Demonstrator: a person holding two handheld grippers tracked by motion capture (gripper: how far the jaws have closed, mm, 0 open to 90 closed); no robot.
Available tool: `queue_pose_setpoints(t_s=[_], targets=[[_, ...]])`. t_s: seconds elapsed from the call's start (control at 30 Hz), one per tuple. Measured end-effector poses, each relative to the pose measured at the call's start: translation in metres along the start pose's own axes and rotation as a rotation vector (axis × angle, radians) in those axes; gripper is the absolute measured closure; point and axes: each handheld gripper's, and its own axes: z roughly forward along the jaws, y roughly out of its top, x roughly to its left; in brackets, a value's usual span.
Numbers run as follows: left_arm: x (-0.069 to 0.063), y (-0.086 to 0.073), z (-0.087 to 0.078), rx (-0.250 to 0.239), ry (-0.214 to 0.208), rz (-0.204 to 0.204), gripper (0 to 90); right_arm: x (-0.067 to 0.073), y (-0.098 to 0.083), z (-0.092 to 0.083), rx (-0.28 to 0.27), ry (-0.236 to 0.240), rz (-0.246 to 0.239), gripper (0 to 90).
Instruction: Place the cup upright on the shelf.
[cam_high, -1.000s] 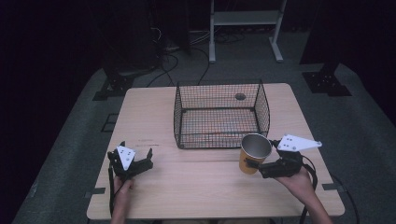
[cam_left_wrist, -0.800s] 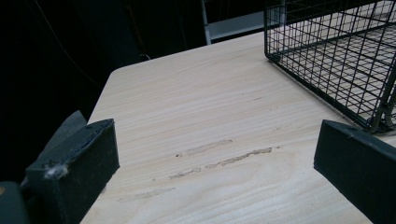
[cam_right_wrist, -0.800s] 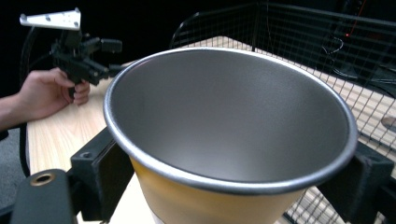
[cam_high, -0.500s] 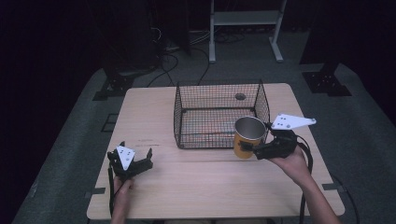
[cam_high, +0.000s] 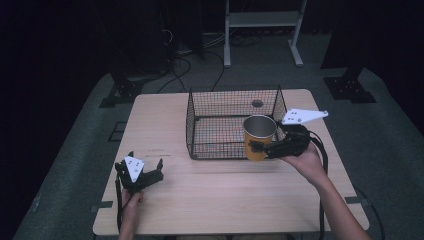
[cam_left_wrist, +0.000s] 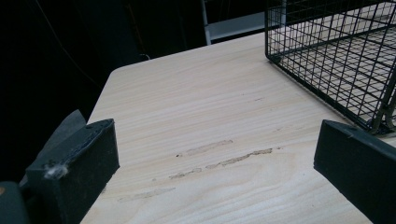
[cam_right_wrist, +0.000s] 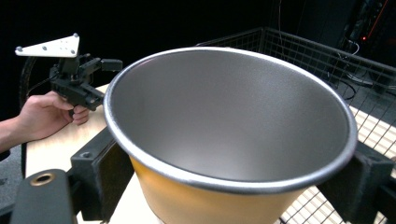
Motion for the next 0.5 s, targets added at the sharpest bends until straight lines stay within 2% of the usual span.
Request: queue_pose_setpoints(t_s=[0.13, 0.23, 0.5], targets=[[0.0, 0.0, 0.0, -0.003, 0.0, -0.002, 0.0, -0.004, 0.009, 0.008, -0.002, 0.01, -0.006, 13.4], [0.0, 0.0, 0.0, -0.004, -0.001, -0.003, 0.0, -0.007, 0.013, 0.013, 0.001, 0.0, -0.016, 13.3], [0.0, 0.0, 0.0, -0.004, -0.002, -0.003, 0.0, -0.021, 0.018, 0.023, 0.011, 0.024, 0.018, 13.4]])
